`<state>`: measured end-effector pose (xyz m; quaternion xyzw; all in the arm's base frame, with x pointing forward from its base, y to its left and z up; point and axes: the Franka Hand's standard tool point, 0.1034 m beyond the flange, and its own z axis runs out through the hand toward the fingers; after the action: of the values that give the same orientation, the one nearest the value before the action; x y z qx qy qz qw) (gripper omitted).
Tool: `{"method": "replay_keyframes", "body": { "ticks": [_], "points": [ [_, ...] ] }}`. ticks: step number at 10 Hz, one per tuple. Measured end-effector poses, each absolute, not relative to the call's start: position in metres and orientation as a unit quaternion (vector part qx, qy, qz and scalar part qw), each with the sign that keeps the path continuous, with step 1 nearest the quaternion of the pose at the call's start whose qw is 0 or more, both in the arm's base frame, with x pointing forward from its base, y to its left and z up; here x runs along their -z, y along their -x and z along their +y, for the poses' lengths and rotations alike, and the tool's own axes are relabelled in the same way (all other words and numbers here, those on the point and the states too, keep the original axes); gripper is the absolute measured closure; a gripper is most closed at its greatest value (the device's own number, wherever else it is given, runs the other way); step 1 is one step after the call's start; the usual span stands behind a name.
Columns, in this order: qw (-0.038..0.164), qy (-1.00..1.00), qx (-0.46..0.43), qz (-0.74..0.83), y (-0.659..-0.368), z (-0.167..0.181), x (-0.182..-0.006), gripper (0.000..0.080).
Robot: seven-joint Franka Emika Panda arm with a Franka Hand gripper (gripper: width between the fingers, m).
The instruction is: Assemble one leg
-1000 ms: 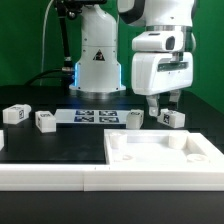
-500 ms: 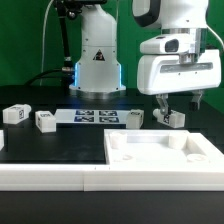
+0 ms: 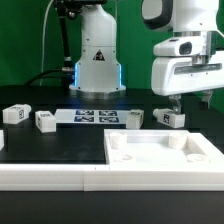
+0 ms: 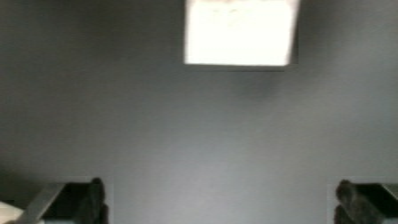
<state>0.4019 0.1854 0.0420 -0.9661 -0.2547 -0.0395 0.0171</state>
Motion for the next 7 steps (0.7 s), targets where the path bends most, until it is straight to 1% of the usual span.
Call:
{"method": "replay_keyframes", "body": {
  "ticks": [2,3,4,5,6,7],
  "points": [
    [0.014,0.966,0.031,-0.255,-0.4027,0.1844,-0.0419,0.015],
    [0.003,0.967,-0.008,-0.255,-0.397,0.179,-0.039,0.015],
    [-0.014,0.965,-0.063,-0.253,-0.3994,0.1757,-0.041,0.015],
    [-0.025,0.961,-0.101,-0.255,-0.4023,0.1782,-0.0424,0.015],
    [-0.029,0.959,-0.117,-0.256,-0.4034,0.1799,-0.0395,0.015],
    [-0.043,0.951,-0.169,-0.255,-0.3947,0.1744,-0.0383,0.015]
  ]
}}
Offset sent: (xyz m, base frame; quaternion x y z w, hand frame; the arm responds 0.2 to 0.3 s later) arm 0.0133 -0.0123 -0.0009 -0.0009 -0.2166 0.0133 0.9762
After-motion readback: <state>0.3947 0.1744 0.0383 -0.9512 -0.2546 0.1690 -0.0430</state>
